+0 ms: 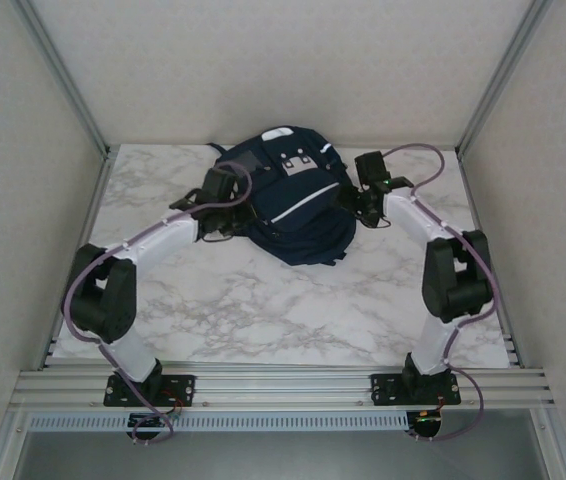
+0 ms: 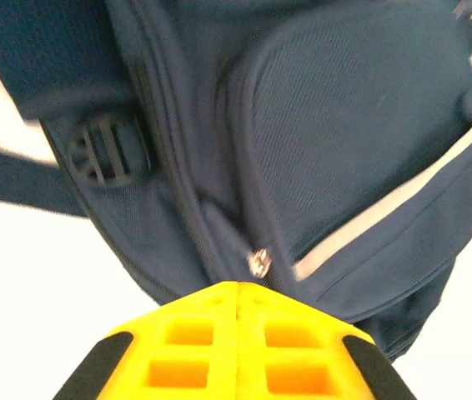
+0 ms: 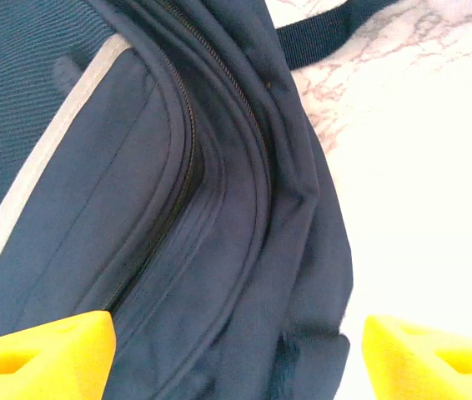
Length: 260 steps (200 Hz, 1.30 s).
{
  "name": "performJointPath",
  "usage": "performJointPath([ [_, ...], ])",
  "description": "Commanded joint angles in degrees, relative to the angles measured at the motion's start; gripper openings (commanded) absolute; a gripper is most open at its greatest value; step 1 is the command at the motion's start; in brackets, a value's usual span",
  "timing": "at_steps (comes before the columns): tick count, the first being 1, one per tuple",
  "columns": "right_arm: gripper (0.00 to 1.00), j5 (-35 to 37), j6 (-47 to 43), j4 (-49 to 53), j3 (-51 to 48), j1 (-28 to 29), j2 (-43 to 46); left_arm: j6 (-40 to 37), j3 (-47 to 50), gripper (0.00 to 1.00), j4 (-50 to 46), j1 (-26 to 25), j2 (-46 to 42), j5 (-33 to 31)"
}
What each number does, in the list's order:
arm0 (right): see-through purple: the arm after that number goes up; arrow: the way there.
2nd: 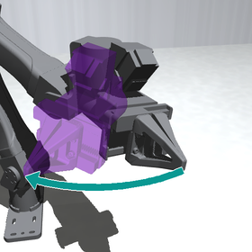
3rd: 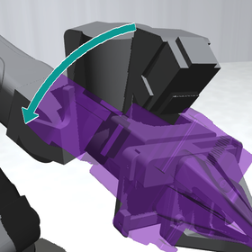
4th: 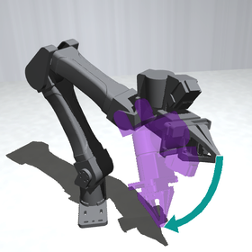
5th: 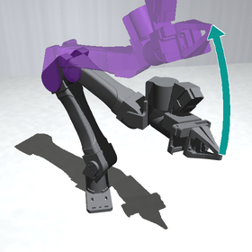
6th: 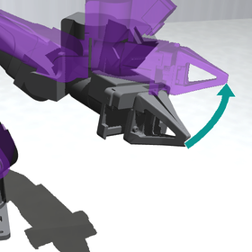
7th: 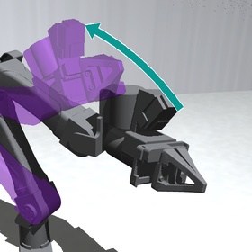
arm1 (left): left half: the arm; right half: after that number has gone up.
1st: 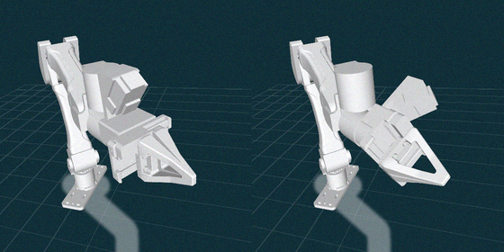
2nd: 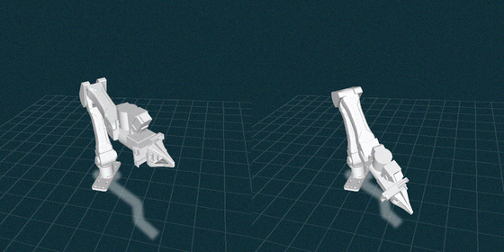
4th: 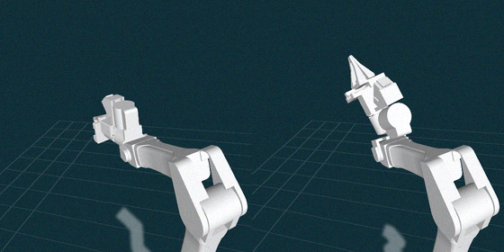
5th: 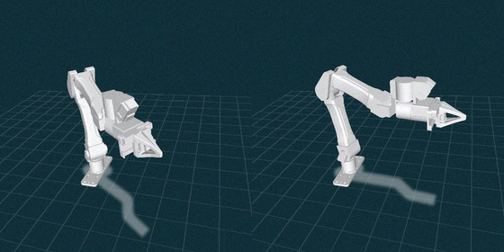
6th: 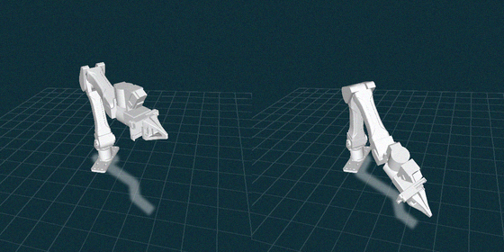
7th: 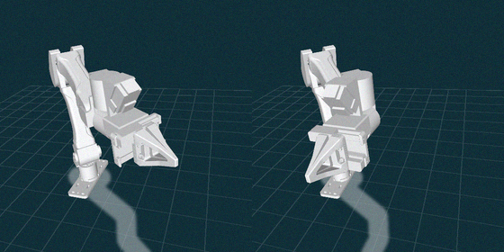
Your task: Pack the student bag
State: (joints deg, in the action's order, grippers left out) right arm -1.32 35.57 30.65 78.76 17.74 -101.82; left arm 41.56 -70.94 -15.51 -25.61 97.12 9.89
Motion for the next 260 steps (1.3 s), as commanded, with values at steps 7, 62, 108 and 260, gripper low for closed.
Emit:
performJointPath([
  [7, 0.77, -0.3, 2.5, 1.2, -4.8, 2.2, 7.7, -0.1, -3.9, 0.11, -1.9, 2.1, 1.9, 0.9],
  [62, 0.82, -3.0, 0.3, -4.1, -5.9, 2.2, 8.7, -3.9, 0.1, 0.22, 13.4, 1.7, 6.2, 10.0],
  [108, 0.84, -9.4, -4.1, -9.5, -6.5, -0.5, 5.4, -22.4, 5.1, 0.29, 18.7, 1.9, 4.9, 9.6],
  [260, 0.95, -19.5, 0.5, -22.8, -12.4, -1.9, -1.8, -23.4, 3.2, 0.45, 10.7, -6.9, 6.5, 19.0],
])
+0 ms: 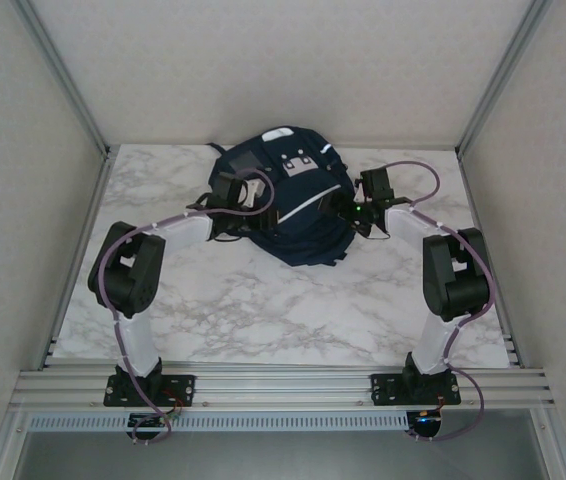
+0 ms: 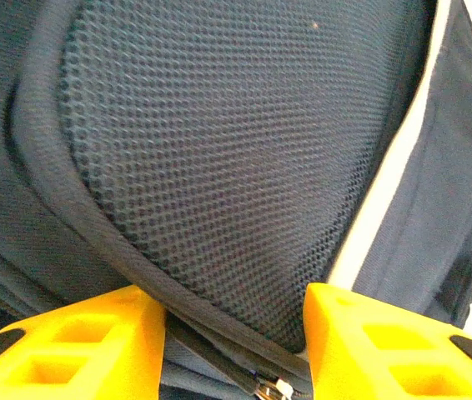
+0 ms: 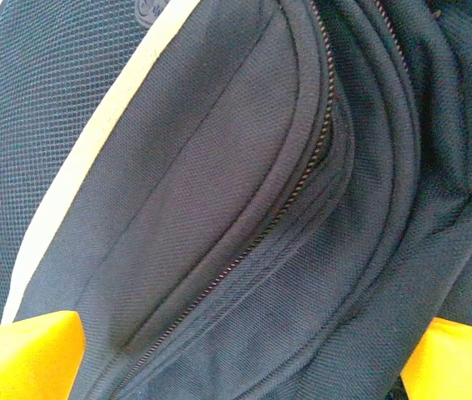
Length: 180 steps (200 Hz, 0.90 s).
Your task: Pack the student bag
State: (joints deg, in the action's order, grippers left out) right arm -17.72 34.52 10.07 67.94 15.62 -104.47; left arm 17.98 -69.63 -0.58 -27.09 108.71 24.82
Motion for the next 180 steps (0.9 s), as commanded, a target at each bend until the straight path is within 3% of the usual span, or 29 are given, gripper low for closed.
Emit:
performJointPath([
  [1, 0.95, -3.1, 1.6, -2.3, -1.6, 0.2, 0.9, 0.3, 1.9, 0.45, -4.3, -5.5, -5.2, 4.0],
  [56, 0.95, -4.1, 2.4, -2.9, -0.9, 0.2, 0.3, 1.1, 0.2, 0.45, -16.7, -7.3, -11.4, 3.8],
  [89, 0.95, -3.8, 2.5, -2.7, -0.7, 0.3, 0.1, 0.0, -2.3, 0.48, -22.8, -7.1, -12.9, -9.1],
  [128, 0.94, -3.8, 2.5, -2.5, -1.5, 0.2, 0.9, -2.0, -2.9, 0.48, -22.1, -7.4, -9.7, -16.1],
  [180, 0.92, -4.5, 2.9, -2.0, -2.0, 0.2, 3.4, -9.8, -3.0, 0.42, -19.9, -11.2, -3.6, -15.8],
])
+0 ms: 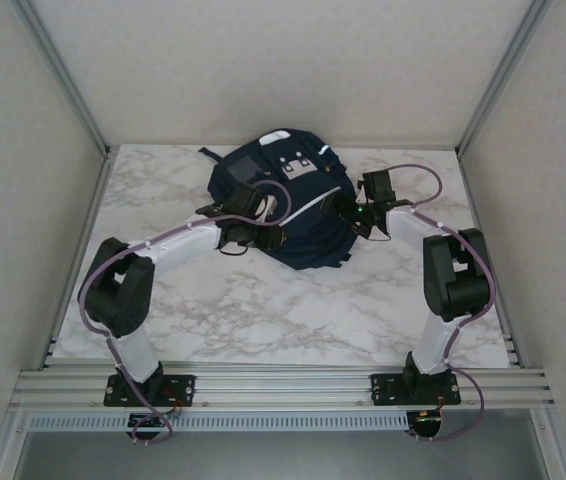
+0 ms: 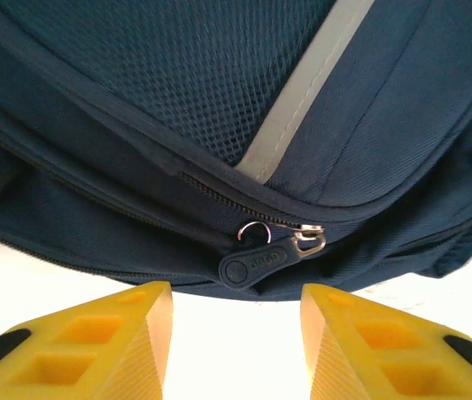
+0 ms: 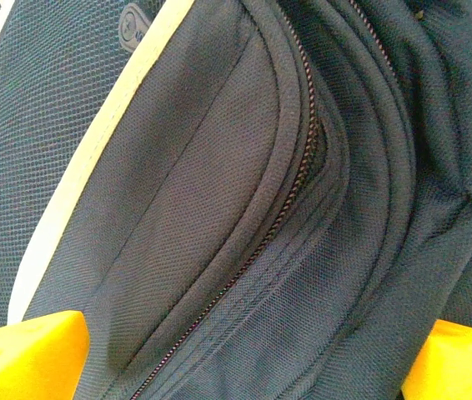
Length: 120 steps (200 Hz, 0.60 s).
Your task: Pack the student bag
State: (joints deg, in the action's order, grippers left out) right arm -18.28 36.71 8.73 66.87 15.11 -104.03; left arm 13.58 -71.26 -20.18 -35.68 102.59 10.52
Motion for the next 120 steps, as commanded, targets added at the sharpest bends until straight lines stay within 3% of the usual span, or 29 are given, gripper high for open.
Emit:
performJointPath([
  [1, 0.92, -3.9, 0.7, -0.6, -1.0, 0.7, 2.9, -5.5, -1.4, 0.42, -0.3, -2.7, 2.6, -1.5],
  [35, 0.92, -3.6, 0.5, 0.1, -1.2, 0.7, 3.0, -6.7, -3.1, 0.42, -0.4, -3.6, 6.3, -4.4],
  [70, 0.91, -3.4, 2.1, -0.7, -3.2, 0.7, 1.7, -7.0, -6.3, 0.22, -1.5, -3.6, 8.6, -6.7],
  [97, 0.9, -3.2, 3.1, -1.6, -4.7, 0.8, 1.4, -6.6, -8.2, 0.17, -4.7, -3.6, 7.3, -8.3],
  [120, 0.9, -3.4, 3.4, -2.0, -5.6, 0.8, 1.2, -5.9, -7.9, 0.08, -5.3, -3.6, 5.2, -5.8],
])
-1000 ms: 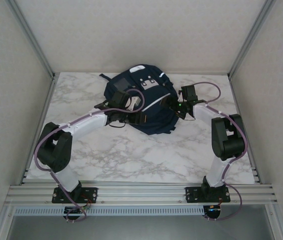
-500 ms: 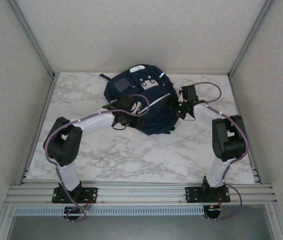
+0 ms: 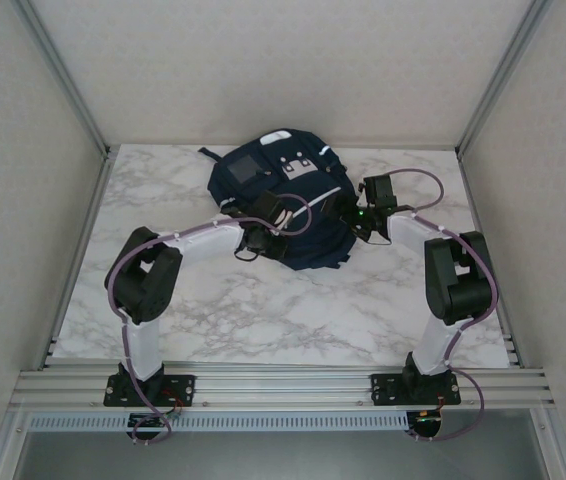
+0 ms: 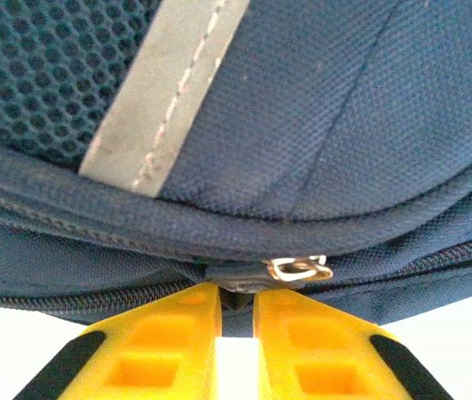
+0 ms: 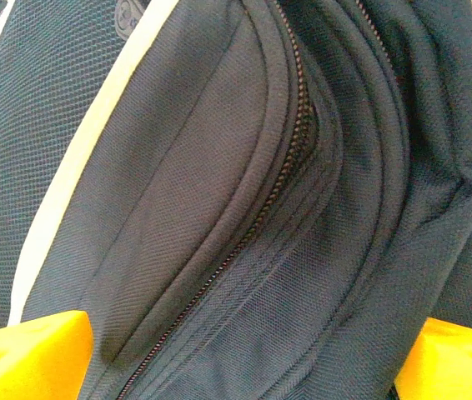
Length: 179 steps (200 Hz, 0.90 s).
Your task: Pack the student bag
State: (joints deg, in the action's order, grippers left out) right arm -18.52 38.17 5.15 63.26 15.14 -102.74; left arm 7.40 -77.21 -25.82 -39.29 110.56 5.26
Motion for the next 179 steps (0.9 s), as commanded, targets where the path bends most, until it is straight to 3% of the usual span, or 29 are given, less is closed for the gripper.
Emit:
performJointPath([
  [1, 0.9, -3.2, 2.0, 1.6, -2.0, 0.8, -0.1, 0.5, -2.0, 0.08, 0.3, 0.0, -2.9, -0.3],
  [20, 0.9, -4.1, 2.1, 1.1, -2.4, 1.3, -0.8, 3.5, -3.2, 0.09, 0.3, -0.4, -3.4, 6.2],
  [40, 0.9, -4.1, 1.9, 1.3, -2.4, 1.9, -1.7, 9.0, -4.8, 0.21, 2.9, -2.6, -3.1, 14.7],
  [57, 0.9, -3.7, 1.9, 1.3, -2.4, 1.9, -1.8, 12.2, -6.5, 0.33, 3.8, -5.3, -3.0, 17.7],
  [80, 0.91, -3.2, 1.3, 2.4, -2.4, 2.0, -0.8, 14.2, -8.3, 0.43, 2.2, -5.8, -4.1, 16.8],
  [114, 0.91, -0.9, 1.1, 6.3, -2.9, 2.5, 3.2, 15.8, -9.5, 0.51, -4.2, -3.4, -7.2, 6.8],
  [136, 0.9, 2.7, 0.4, 10.4, -3.1, 4.2, 6.5, 19.3, -6.2, 0.56, -2.8, 0.8, -9.8, 3.2],
  [179, 0.89, 7.6, 0.8, 17.0, -3.0, 8.8, 11.6, 24.6, -4.1, 0.57, -0.3, 10.2, -7.2, 4.1],
])
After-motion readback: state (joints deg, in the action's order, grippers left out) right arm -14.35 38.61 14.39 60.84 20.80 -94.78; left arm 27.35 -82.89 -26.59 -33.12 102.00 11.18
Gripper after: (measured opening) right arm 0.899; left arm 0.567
